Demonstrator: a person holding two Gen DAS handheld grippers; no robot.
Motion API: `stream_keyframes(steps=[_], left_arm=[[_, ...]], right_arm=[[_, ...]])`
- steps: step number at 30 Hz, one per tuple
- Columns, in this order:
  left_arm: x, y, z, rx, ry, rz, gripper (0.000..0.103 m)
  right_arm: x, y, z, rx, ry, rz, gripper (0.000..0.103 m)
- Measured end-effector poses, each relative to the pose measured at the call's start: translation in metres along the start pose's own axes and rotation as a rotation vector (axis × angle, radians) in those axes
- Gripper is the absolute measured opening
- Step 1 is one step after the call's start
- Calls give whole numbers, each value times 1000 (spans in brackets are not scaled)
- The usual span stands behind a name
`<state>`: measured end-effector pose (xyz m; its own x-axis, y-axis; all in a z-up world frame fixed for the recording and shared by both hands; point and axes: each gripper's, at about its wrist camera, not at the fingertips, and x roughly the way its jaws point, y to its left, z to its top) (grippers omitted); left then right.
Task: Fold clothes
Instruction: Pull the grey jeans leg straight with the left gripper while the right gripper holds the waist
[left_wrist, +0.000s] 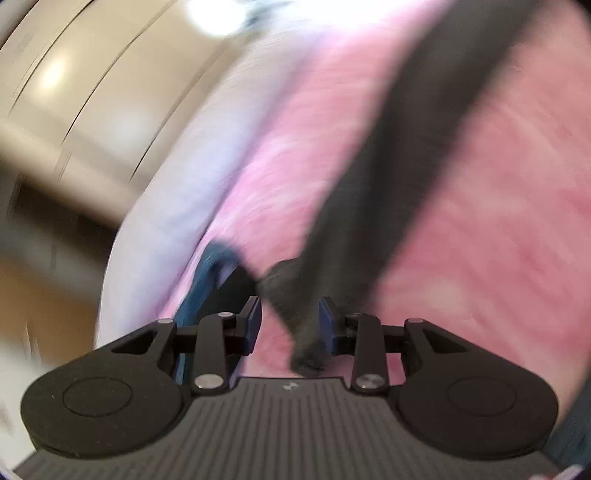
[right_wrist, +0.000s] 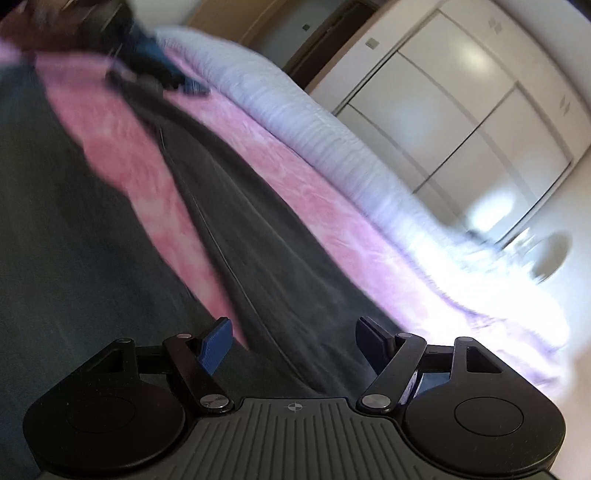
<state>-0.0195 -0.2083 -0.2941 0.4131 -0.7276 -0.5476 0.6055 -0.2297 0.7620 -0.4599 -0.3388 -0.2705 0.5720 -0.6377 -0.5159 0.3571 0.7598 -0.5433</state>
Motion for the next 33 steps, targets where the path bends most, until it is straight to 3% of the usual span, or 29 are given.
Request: stream_keyframes(steps=[4, 7, 8, 9, 13, 16, 18, 19, 23, 27, 29, 33], left_arm=[[21, -46, -11, 347, 18, 2, 30], [45, -50, -17, 432, 34, 77, 20], [54, -48, -18, 434, 53, 109, 9], [61, -43, -19, 420, 64, 136, 5], [64, -3, -12, 168, 41, 193, 3], [56, 17, -7, 80, 26, 179, 3], [46, 23, -6, 68, 18, 187, 3], [41, 25, -6, 62, 15, 192, 3], [25, 20, -18, 83, 34, 197, 3], [38, -20, -31, 180, 126, 89, 6], [42, -35, -34, 232, 152, 69, 8], [23, -23, -25, 156, 185, 60, 19]], right_arm=[[31, 1, 26, 26, -2, 114, 73], [59, 6, 45, 13, 14, 198, 73], [70, 7, 50, 4, 29, 227, 73], [79, 11, 56, -5, 33, 251, 73], [109, 29, 73, -78, 36, 310, 73], [122, 43, 82, -170, 29, 319, 66], [127, 48, 85, -235, 29, 305, 31], [130, 51, 85, -284, 47, 268, 0], [106, 46, 83, -294, 20, 288, 0], [95, 46, 71, -226, 29, 359, 0], [99, 46, 64, -200, 45, 383, 1], [66, 23, 57, -135, 2, 335, 9]])
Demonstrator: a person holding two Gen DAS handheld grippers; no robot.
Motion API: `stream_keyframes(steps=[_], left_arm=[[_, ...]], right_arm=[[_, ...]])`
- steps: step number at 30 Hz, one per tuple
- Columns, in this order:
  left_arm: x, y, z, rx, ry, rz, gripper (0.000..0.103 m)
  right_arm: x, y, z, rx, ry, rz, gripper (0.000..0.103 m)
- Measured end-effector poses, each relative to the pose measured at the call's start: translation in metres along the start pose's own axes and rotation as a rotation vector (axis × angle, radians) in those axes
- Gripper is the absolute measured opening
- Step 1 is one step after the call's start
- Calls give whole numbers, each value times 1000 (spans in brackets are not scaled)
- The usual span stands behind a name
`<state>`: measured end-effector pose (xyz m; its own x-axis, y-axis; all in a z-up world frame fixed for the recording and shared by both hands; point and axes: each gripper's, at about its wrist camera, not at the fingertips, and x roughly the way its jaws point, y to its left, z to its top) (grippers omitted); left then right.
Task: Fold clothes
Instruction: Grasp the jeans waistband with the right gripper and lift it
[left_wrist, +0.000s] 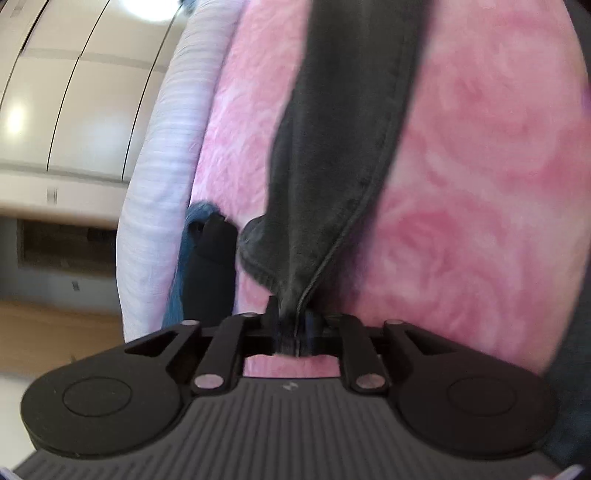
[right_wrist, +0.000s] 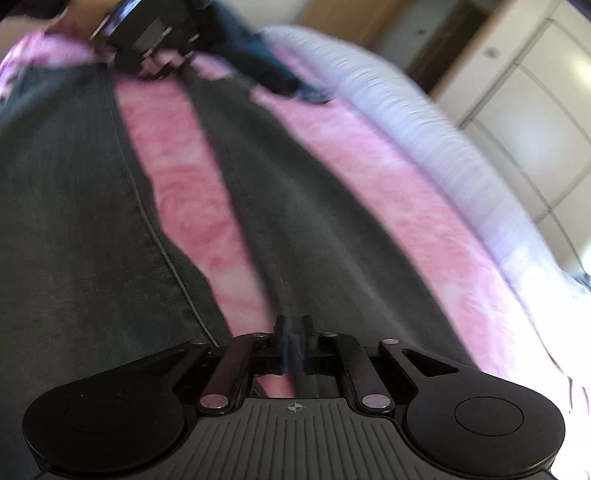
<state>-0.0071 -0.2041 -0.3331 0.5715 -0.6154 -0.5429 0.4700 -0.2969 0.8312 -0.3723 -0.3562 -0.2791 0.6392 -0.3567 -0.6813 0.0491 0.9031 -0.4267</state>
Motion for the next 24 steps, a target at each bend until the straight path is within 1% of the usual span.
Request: stream_keyframes(steps=[1, 2, 3, 5, 7, 9, 10, 12, 13, 14, 16, 19, 20, 22, 24], left_arm=[[-8, 5, 1, -25, 2, -1, 23], [-16, 11, 2, -49, 4, -2, 23], [-24, 16, 3, -74, 6, -3, 23], [-39, 26, 11, -107, -8, 10, 24], [-59, 34, 29, -145, -45, 21, 26], [-81, 35, 55, -169, -105, 11, 29], [-90, 35, 70, -177, -137, 3, 32], [-110, 23, 108, -163, -210, -33, 35], [-119, 17, 128, -156, -247, -52, 37], [-128, 9, 147, -140, -284, -70, 39], [-140, -5, 188, -151, -351, -129, 39], [-159, -26, 250, -168, -452, -219, 40], [-162, -31, 266, -189, -477, -259, 40], [-167, -44, 295, -205, -519, -314, 41], [-164, -60, 317, -181, -531, -327, 43]], right_arm=[[-13, -7, -7, 41, -13, -28, 16], [-28, -18, -18, 101, -24, -60, 24], [-42, -30, -28, 161, -35, -92, 28], [-72, -55, -61, 297, -38, -169, 44], [-95, -84, -102, 438, -1, -225, 48], [-117, -114, -146, 601, 26, -263, 48], [-127, -130, -168, 684, 25, -268, 48], [-144, -162, -212, 840, 20, -269, 48], [-148, -175, -230, 889, 16, -263, 48], [-151, -190, -248, 925, 17, -253, 49], [-147, -211, -270, 951, 11, -215, 49], [-133, -251, -303, 1082, -53, -44, 50], [-126, -263, -313, 1136, -73, 15, 51], [-109, -287, -335, 1240, -115, 100, 51], [-95, -303, -352, 1335, -128, 182, 52]])
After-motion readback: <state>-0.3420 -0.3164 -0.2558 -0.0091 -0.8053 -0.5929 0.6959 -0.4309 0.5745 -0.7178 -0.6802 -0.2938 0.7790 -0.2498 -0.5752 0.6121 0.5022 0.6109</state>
